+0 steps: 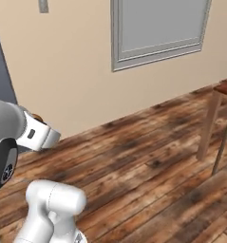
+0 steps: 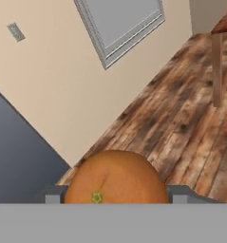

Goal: Pick up the banana and tangerine from the fridge and place one fruit on each plate on the dining counter.

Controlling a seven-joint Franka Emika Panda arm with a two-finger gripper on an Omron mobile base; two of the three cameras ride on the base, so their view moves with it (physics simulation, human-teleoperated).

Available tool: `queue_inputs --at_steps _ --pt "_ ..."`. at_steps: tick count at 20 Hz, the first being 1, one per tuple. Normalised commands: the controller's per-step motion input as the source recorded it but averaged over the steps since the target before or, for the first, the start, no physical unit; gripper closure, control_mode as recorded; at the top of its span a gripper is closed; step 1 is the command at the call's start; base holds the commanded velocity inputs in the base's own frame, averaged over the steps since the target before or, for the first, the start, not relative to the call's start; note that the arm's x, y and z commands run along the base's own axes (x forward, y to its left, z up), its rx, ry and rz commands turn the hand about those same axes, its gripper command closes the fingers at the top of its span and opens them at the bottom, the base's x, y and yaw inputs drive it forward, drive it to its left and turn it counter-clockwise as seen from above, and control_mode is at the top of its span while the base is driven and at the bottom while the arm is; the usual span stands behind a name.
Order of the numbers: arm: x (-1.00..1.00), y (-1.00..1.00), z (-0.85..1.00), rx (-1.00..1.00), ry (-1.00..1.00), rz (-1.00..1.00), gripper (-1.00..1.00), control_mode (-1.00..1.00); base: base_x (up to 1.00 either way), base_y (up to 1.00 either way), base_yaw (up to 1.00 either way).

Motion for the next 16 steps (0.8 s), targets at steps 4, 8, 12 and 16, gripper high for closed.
queue_inputs --at_steps 4,8,12,16 --pt "0.00 0.00 0.00 0.00 0.00 0.00 1.00 1.00 -0.44 -0.86 -0.46" --pt "0.00 0.00 0.00 0.00 0.00 0.00 1.00 1.00 -0.15 -0.94 -0.40" --pt "0.00 0.00 0.00 0.00 0.00 0.00 1.00 1.00 0.13 -0.92 -0.32" --pt "0.00 0.00 0.00 0.00 0.00 0.00 1.00 1.00 0.59 -0.79 -0.25"
